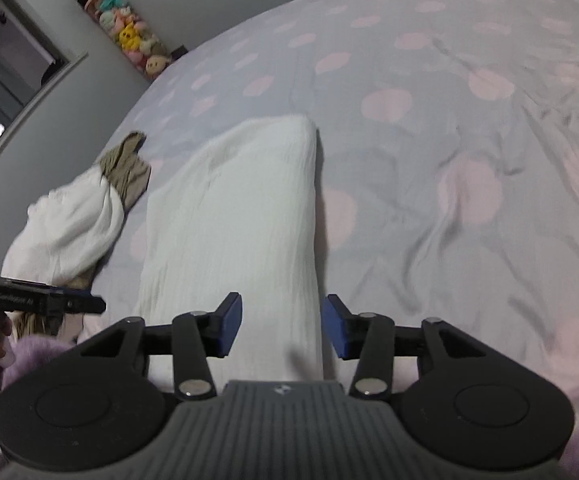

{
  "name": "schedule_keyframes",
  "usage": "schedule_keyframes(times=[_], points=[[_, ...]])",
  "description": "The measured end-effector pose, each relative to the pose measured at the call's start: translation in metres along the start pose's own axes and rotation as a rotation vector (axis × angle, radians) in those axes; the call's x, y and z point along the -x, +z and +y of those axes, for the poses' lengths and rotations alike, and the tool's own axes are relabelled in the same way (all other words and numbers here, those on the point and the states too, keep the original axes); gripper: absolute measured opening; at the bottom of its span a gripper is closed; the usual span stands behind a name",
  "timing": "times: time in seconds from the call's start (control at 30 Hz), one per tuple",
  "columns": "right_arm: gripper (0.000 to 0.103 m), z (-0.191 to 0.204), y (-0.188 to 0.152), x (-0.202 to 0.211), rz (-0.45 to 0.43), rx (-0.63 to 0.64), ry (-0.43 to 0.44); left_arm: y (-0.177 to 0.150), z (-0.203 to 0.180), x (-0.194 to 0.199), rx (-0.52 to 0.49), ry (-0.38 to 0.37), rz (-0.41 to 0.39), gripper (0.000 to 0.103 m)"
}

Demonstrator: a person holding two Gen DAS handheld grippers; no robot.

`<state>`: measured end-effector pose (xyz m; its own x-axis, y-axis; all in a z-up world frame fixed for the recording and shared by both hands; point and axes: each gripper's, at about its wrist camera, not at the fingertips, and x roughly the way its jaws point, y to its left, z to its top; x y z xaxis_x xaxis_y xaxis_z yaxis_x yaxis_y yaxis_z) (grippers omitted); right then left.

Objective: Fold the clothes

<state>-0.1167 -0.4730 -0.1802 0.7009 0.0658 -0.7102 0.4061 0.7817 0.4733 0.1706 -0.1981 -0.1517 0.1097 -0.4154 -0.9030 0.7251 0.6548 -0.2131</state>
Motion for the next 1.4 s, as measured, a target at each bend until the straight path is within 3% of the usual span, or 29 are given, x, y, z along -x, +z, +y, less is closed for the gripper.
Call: schedule_keyframes(times=[0.1, 0.23, 0.4, 0.6, 0.77, 0.9, 1.03, 1.1, 1.2, 1.3, 1.4], points=[[0.053, 0.0, 0.014, -0.01, -0.013, -0.005, 0.014, 0.019, 0.021, -0.02, 0.086, -0.018, -0.046, 0.058], [0.059, 0.003, 0.031, -0.028, -0.012, -0.008, 0.025, 0.037, 0.052, -0.056, 0.177, -0.024, -0.035, 0.058], [0.064, -0.001, 0.046, -0.054, 0.006, -0.027, 0.023, 0.044, 0.075, -0.094, 0.217, -0.07, 0.006, 0.058], [0.064, -0.02, 0.069, -0.096, 0.036, -0.078, -0.015, 0.057, 0.089, -0.111, 0.245, -0.188, -0.022, 0.058], [0.064, -0.033, 0.094, -0.131, 0.027, -0.142, 0.021, 0.074, 0.093, -0.122, 0.246, -0.263, -0.026, 0.057], [0.064, -0.038, 0.111, -0.158, 0.03, -0.172, 0.049, 0.086, 0.087, -0.132, 0.236, -0.29, -0.023, 0.049], [0.058, -0.04, 0.122, -0.183, 0.052, -0.184, 0.076, 0.099, 0.08, -0.143, 0.226, -0.316, -0.019, 0.038], [0.039, -0.037, 0.126, -0.194, 0.069, -0.18, 0.089, 0.102, 0.077, -0.145, 0.221, -0.327, -0.017, 0.029], [0.023, -0.03, 0.126, -0.201, 0.081, -0.152, 0.087, 0.101, 0.067, -0.141, 0.207, -0.312, -0.034, 0.017], [0.015, -0.027, 0.125, -0.196, 0.065, -0.148, 0.093, 0.1, 0.057, -0.136, 0.193, -0.294, -0.054, 0.012], [0.014, -0.019, 0.126, -0.177, 0.015, -0.104, 0.099, 0.098, 0.049, -0.124, 0.18, -0.283, -0.086, 0.01]])
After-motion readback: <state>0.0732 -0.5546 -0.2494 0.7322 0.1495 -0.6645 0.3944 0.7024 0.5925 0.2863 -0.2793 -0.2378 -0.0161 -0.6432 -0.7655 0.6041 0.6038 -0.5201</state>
